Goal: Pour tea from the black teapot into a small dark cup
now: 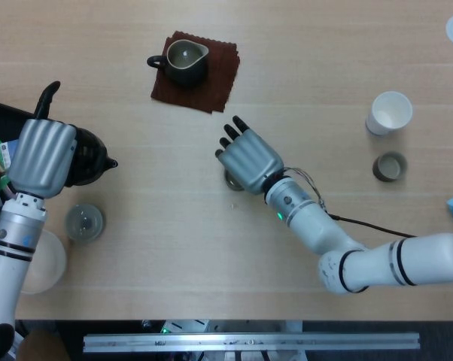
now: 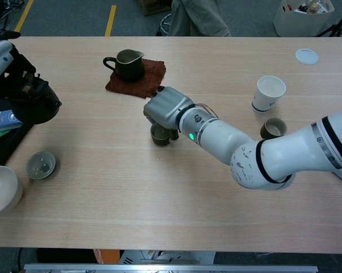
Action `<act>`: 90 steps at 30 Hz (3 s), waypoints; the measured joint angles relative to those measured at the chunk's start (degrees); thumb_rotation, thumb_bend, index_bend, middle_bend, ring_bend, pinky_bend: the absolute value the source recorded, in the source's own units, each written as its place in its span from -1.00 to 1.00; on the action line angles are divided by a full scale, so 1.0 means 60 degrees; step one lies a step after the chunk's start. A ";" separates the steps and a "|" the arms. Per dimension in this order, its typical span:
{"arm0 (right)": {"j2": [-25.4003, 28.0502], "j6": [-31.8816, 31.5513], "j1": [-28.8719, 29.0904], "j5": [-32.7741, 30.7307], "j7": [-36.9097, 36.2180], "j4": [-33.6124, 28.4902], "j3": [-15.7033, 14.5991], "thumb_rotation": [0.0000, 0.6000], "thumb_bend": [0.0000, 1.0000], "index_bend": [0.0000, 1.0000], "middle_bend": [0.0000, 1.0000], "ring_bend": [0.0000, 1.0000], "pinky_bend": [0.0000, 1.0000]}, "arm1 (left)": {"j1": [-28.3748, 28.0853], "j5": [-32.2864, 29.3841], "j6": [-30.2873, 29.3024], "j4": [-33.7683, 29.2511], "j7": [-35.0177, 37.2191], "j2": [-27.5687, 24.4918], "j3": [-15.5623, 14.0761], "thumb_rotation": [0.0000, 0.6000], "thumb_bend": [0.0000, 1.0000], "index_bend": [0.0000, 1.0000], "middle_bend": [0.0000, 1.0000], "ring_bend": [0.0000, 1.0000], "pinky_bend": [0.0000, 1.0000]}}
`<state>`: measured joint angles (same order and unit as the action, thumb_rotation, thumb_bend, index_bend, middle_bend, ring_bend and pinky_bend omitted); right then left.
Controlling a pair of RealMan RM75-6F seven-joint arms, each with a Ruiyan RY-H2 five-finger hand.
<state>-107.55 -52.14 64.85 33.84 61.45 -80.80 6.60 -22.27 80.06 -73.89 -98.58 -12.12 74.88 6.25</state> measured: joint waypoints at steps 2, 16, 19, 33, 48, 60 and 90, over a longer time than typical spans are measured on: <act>-0.0043 -0.0011 0.0050 -0.0055 0.0033 0.0063 -0.0032 1.00 -0.62 -0.03 -0.43 -0.77 -0.81 | 0.0008 -0.0002 -0.0005 0.0018 0.0010 0.0001 -0.0004 1.00 -0.22 1.00 0.99 0.68 -0.87; -0.0270 -0.0107 0.0290 -0.0277 0.0029 0.0387 -0.0156 1.00 -0.62 -0.03 -0.46 -0.83 -0.81 | 0.0044 0.0026 -0.0038 0.0091 0.0055 0.0049 -0.0033 1.00 -0.22 1.00 0.99 0.68 -0.87; -0.0294 -0.0134 0.0308 -0.0286 -0.0011 0.0413 -0.0150 1.00 -0.62 -0.05 -0.46 -0.84 -0.81 | 0.0049 0.0024 -0.0028 0.0104 0.0059 0.0062 -0.0045 1.00 -0.22 1.00 0.99 0.68 -0.87; -0.0256 -0.0063 0.0434 -0.0565 0.0060 0.0373 -0.0249 1.00 -0.62 -0.27 -0.49 -0.91 -0.85 | 0.0062 -0.0040 -0.0031 0.0142 0.0078 0.0139 -0.0018 1.00 -0.22 1.00 0.99 0.68 -0.87; 0.0697 0.0226 0.0374 -0.0196 -0.0673 -0.0558 -0.0258 1.00 -0.62 -0.70 -0.58 -0.98 -0.90 | -0.0001 -0.0190 0.0129 0.0066 0.0123 0.0145 0.0037 1.00 -0.22 1.00 0.99 0.68 -0.87; 0.3231 -0.0243 -0.0510 0.1173 -0.2102 -0.1828 -0.0523 1.00 -0.63 -0.70 -0.60 -0.98 -0.90 | -0.0205 -0.0343 0.0385 -0.0079 0.0104 0.0251 0.0147 1.00 -0.22 1.00 0.99 0.68 -0.87; 0.7118 -0.0567 -0.3867 0.4355 -0.6778 -0.0795 -0.1391 1.00 -0.64 -0.70 -0.60 -0.98 -0.90 | -0.1140 -0.1539 0.0933 -0.0725 -0.1217 0.1587 0.0700 1.00 -0.22 1.00 0.99 0.68 -0.87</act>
<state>-64.84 -55.55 41.64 59.97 20.79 -85.57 -1.75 -29.11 70.82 -68.29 -102.93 -19.42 84.40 10.45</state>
